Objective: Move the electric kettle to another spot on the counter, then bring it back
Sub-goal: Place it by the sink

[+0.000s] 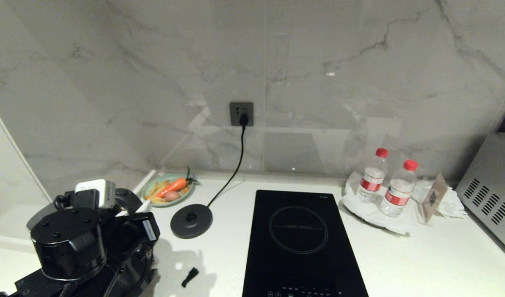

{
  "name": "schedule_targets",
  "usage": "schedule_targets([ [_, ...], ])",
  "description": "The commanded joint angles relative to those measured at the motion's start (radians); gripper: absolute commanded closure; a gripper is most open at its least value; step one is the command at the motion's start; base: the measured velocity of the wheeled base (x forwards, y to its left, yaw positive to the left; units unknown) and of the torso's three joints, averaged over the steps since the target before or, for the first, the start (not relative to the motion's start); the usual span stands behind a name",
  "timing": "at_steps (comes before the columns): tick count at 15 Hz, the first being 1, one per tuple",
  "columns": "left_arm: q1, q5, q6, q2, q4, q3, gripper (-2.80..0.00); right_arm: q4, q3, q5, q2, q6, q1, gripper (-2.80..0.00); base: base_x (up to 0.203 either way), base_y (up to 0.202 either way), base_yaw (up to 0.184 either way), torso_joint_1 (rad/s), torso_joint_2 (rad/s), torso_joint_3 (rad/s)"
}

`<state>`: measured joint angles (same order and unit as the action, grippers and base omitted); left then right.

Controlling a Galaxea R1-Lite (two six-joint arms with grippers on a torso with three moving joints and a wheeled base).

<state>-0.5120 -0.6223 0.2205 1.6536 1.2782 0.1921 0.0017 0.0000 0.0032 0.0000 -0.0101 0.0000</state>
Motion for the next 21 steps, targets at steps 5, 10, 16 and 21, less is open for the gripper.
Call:
schedule_targets([
  [5,0.009,-0.004,0.000,-0.048,0.007,-0.042,0.00,0.000,0.000,0.000,0.000,-0.001,0.000,0.00,0.000,0.000,0.000,0.000,0.00,0.000],
  [10,0.009,-0.004,-0.003,-0.049,0.007,-0.039,0.00,0.000,0.000,0.000,0.000,-0.001,0.000,0.00,0.001,-0.005,0.073,0.002,0.00,0.002],
  [16,0.009,-0.004,-0.003,-0.060,0.007,-0.040,0.00,0.000,0.000,0.000,0.000,-0.001,0.000,0.00,-0.003,-0.009,0.175,-0.001,0.00,0.003],
  [21,0.010,-0.005,-0.003,-0.070,0.006,-0.042,0.00,0.000,0.000,0.000,0.000,-0.001,0.000,0.00,-0.003,-0.009,0.178,0.001,0.01,0.005],
])
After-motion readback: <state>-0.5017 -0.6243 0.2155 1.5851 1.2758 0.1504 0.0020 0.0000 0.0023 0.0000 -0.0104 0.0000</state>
